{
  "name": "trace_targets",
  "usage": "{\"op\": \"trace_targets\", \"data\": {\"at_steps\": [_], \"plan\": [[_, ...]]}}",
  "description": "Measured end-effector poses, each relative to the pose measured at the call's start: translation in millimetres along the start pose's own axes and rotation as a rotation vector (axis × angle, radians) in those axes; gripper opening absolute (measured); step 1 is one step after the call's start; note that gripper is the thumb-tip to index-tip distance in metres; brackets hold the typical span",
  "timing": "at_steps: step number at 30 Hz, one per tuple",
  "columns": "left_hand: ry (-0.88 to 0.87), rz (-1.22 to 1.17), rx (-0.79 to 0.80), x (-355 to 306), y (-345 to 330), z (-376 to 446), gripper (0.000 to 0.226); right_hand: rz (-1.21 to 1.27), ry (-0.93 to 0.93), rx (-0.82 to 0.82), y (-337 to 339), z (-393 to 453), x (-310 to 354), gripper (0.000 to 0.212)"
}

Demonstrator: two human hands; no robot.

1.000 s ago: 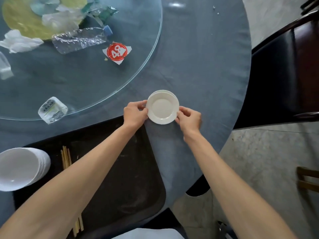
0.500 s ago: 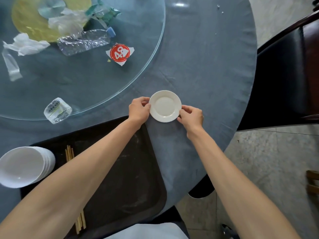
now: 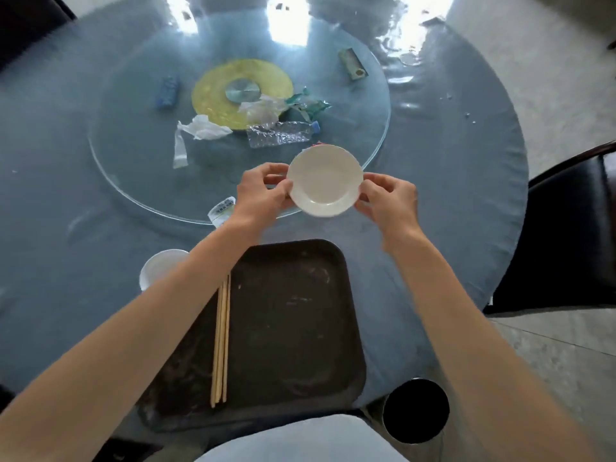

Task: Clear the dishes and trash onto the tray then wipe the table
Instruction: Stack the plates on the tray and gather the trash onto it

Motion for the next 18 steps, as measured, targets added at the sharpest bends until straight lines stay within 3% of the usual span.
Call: {"op": "trace_targets", "data": {"at_steps": [4, 9, 18], "plan": [[-0.008, -0.068, -0.092, 16.4, 85.9, -39.7, 0.023, 0.022, 0.012, 0.118, -68.1, -53.0, -4.0, 0.019], [0.025, -0.139, -0.183, 83.7, 171.0, -107.3, 0.018, -0.046, -0.06, 0.205, -122.2, -131.7, -56.1, 0.016], [0.371, -0.27, -0.224, 268.9, 205.7, -219.7, 0.02, -0.296, -0.275, 0.255, -139.1, -237.0, -210.0, 0.019]]}}
Point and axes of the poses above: each hand's wrist, its own z-axis towards the middle knuckle, its own y-axis out of the back of the hand, x = y × z, the point moved 6 cm from there along z, towards the middle knuckle, and after that the axes turned 11 degrees about z, right-handed, at the moved point
